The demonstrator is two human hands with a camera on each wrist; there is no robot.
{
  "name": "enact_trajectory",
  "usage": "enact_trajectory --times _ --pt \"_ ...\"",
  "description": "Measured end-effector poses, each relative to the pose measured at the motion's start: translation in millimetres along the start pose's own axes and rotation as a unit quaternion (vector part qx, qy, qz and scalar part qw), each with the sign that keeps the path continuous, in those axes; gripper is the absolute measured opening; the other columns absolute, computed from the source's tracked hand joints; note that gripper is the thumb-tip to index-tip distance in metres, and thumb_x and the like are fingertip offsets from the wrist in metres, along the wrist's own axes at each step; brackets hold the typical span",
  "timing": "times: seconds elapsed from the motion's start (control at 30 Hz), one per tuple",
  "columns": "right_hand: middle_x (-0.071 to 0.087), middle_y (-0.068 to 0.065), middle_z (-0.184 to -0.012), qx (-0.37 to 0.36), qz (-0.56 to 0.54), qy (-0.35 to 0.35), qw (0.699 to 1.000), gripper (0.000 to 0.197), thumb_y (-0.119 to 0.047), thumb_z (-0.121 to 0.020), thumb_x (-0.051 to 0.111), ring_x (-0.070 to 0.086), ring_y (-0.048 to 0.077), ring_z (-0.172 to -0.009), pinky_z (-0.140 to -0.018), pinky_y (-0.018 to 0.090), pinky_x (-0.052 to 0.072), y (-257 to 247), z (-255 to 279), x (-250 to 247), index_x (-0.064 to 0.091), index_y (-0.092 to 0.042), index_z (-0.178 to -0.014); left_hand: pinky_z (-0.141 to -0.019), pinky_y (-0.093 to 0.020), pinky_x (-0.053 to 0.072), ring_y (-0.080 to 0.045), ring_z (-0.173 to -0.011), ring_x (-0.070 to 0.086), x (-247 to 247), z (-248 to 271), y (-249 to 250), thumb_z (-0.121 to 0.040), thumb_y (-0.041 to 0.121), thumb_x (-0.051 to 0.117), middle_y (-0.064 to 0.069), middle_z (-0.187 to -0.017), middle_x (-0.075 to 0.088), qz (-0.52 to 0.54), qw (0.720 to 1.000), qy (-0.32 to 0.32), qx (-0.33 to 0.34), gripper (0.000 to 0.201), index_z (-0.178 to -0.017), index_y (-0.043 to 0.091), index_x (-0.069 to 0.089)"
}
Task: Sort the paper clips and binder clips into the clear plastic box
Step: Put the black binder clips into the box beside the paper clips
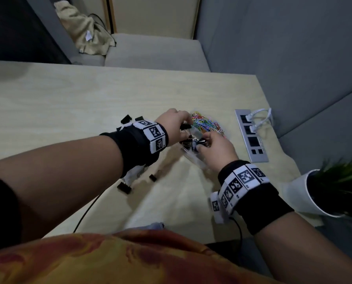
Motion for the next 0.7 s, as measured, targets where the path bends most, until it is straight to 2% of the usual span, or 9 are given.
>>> enact_trajectory --times 0.1,0.17,0.23,0.3,0.4,0.5,0.57,0.7 --pt "0.061 0.007 -0.121 0.009 0.057 -0.038 0.998 0.040 -0.025 -0.089 0.058 0.058 0.027 -0.108 -0.091 0.033 0.046 4.0 0.4 2.8 0.053 -0.020 -0.128 -0.089 -0.028 0.046 -0.024 -0.105 0.060 5.4 2.9 -6.8 -0.085 0.020 0.062 -0.007 -0.121 0.053 -0.025 1.000 -0.016 -0.006 0.035 -0.120 0.025 0.060" --pt "0.052 0.010 -0.125 -0.005 0.089 -0.015 0.996 0.038 -0.026 -0.087 0.058 0.053 0.029 -0.111 -0.096 0.036 0.045 1.5 3.3 3.9 0.055 -0.019 -0.125 -0.088 -0.027 0.045 -0.022 -0.108 0.058 3.7 7.7 -13.9 -0.085 0.017 0.059 -0.006 -0.122 0.053 -0.044 0.999 -0.022 -0.003 0.037 -0.121 0.026 0.060" --pt "0.050 0.011 -0.121 -0.058 0.137 0.002 0.989 0.034 -0.028 -0.085 0.059 0.051 0.030 -0.112 -0.097 0.038 0.044 -6.9 8.5 10.7 0.061 -0.018 -0.117 -0.090 -0.028 0.044 -0.022 -0.112 0.056 4.1 14.6 -20.5 -0.087 0.016 0.056 -0.004 -0.126 0.053 -0.086 0.995 -0.050 0.009 0.041 -0.126 0.027 0.058" --pt "0.056 0.010 -0.114 -0.105 0.199 -0.025 0.974 0.030 -0.029 -0.086 0.056 0.053 0.030 -0.108 -0.089 0.037 0.047 -12.5 13.3 24.9 0.063 -0.016 -0.112 -0.097 -0.031 0.043 -0.021 -0.120 0.052 8.7 22.8 -25.1 -0.088 0.016 0.051 0.000 -0.135 0.049 -0.137 0.985 -0.094 0.035 0.046 -0.133 0.028 0.052" --pt "0.060 0.009 -0.105 -0.098 0.227 -0.041 0.968 0.020 -0.027 -0.092 0.050 0.058 0.030 -0.100 -0.074 0.033 0.044 -8.3 13.8 32.1 0.059 -0.015 -0.106 -0.103 -0.031 0.040 -0.018 -0.127 0.047 15.2 32.2 -29.1 -0.089 0.017 0.049 0.003 -0.143 0.044 -0.168 0.975 -0.131 0.063 0.052 -0.140 0.027 0.045" --pt "0.062 0.011 -0.102 -0.084 0.248 -0.039 0.964 0.018 -0.028 -0.094 0.049 0.060 0.031 -0.093 -0.068 0.034 0.044 -0.2 12.6 27.8 0.052 -0.014 -0.105 -0.105 -0.032 0.038 -0.016 -0.130 0.044 19.1 38.6 -29.1 -0.088 0.022 0.053 0.003 -0.148 0.039 -0.163 0.970 -0.159 0.085 0.055 -0.142 0.025 0.042" --pt "0.063 0.011 -0.098 -0.056 0.262 -0.035 0.963 0.017 -0.024 -0.093 0.050 0.060 0.031 -0.089 -0.065 0.034 0.042 4.6 12.2 21.4 0.046 -0.014 -0.106 -0.104 -0.034 0.040 -0.017 -0.126 0.048 15.0 40.7 -32.1 -0.089 0.024 0.053 0.003 -0.146 0.039 -0.133 0.977 -0.147 0.081 0.049 -0.138 0.025 0.046" --pt "0.062 0.008 -0.098 0.012 0.311 -0.018 0.950 0.025 -0.011 -0.090 0.049 0.060 0.029 -0.090 -0.066 0.035 0.043 10.7 7.7 12.6 0.042 -0.015 -0.113 -0.098 -0.037 0.045 -0.019 -0.114 0.053 -9.0 30.1 -63.7 -0.090 0.031 0.051 0.000 -0.138 0.043 -0.113 0.992 -0.049 0.004 0.038 -0.128 0.030 0.053"
Point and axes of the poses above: each hand's wrist, its own z-axis away from the middle knuckle, its own x-axis out of the palm, y = z × x, the point moved 5 cm from there along -z, towards the middle knuckle
